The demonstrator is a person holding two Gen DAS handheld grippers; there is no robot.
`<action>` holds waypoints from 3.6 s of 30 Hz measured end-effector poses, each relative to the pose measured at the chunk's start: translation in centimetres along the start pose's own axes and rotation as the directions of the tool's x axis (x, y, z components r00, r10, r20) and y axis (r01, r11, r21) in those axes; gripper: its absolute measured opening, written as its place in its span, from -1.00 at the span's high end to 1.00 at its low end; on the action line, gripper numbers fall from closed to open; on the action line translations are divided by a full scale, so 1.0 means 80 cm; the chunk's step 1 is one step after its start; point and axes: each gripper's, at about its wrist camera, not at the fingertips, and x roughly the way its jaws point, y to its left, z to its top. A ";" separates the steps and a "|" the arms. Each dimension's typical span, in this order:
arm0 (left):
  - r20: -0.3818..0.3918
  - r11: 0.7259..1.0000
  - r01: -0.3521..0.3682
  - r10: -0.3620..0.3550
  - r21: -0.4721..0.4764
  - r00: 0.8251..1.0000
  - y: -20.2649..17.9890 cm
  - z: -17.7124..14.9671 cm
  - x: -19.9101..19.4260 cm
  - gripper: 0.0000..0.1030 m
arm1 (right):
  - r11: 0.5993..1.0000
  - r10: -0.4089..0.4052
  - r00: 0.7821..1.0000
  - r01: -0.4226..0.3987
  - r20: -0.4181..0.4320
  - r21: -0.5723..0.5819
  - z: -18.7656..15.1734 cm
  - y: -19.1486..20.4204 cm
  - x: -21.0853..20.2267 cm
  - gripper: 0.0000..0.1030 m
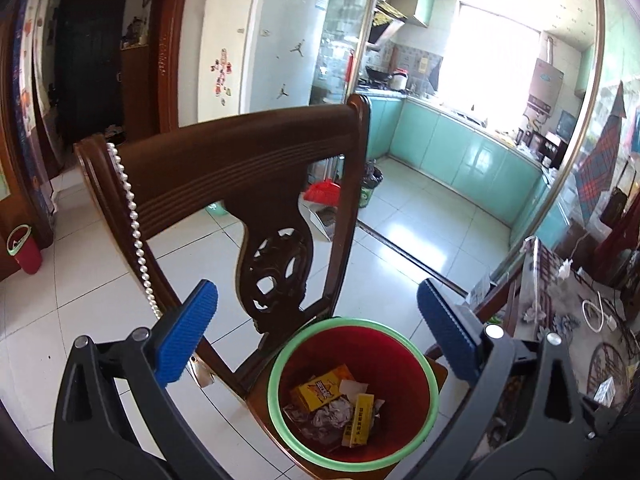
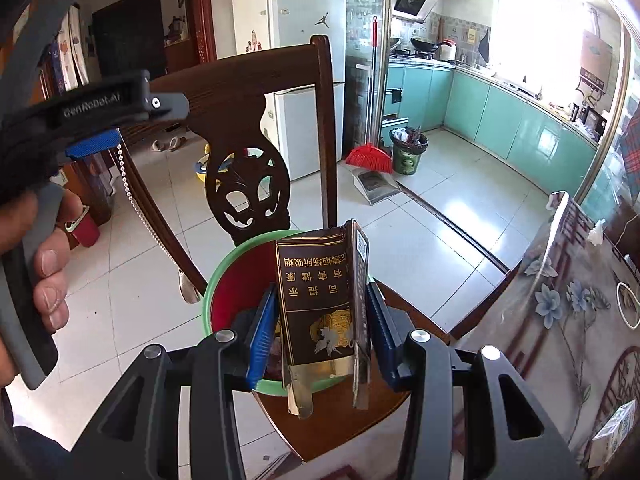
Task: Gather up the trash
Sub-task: 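Open the right tool over the red bin to drop the cigarette box, then move both tools back over the table toward the crumpled paper wads, then grasp the crumpled pink-brown paper wad with the left tool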
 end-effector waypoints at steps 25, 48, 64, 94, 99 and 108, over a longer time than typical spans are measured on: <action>0.064 0.992 -0.026 0.034 -0.125 0.997 0.033 0.019 -0.017 -0.90 | 1.000 0.001 0.997 -0.003 -0.074 -0.023 0.022 0.040 0.090 -0.68; 0.012 0.966 0.194 -0.199 0.171 0.980 -0.126 -0.023 -0.049 -0.91 | 0.975 -0.173 0.985 0.174 -0.015 0.136 -0.098 -0.097 -0.123 -0.87; -0.145 0.820 0.401 -0.376 0.408 0.915 -0.301 -0.118 -0.097 -0.91 | 0.888 -0.360 0.931 0.361 -0.058 0.284 -0.255 -0.211 -0.300 -0.87; -0.574 0.530 0.728 -0.460 0.435 0.677 -0.589 -0.368 -0.148 -0.91 | 0.714 -0.455 0.885 0.432 -0.105 0.551 -0.402 -0.356 -0.420 -0.87; -0.571 0.591 0.690 -0.420 0.418 0.706 -0.606 -0.384 -0.124 -0.91 | 0.694 -0.467 0.878 0.439 -0.106 0.571 -0.410 -0.368 -0.430 -0.88; -0.588 0.669 0.648 -0.374 0.365 0.717 -0.629 -0.400 -0.099 -0.91 | 0.691 -0.476 0.874 0.438 -0.093 0.575 -0.408 -0.376 -0.437 -0.88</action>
